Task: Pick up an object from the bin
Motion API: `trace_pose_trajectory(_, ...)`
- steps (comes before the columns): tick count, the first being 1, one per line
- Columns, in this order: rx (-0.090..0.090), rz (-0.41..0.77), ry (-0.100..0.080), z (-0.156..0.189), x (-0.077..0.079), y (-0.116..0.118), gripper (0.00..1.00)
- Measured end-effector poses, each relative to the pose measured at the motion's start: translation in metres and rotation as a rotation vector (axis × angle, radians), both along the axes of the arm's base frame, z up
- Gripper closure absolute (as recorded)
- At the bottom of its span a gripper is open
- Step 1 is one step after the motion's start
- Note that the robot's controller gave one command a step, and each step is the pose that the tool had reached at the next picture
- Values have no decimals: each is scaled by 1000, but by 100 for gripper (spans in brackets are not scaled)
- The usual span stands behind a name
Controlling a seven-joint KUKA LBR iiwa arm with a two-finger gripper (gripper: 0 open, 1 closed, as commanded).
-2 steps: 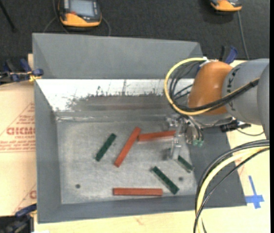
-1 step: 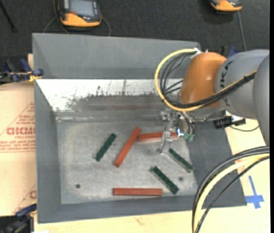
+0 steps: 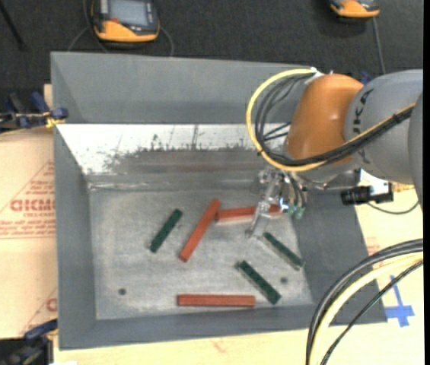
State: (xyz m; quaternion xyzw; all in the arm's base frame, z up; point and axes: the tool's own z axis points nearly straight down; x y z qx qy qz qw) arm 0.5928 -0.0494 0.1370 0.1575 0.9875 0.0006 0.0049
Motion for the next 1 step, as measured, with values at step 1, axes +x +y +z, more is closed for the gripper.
trace_pose_trajectory(1,-2,-39,11,-70,0,-16,0)
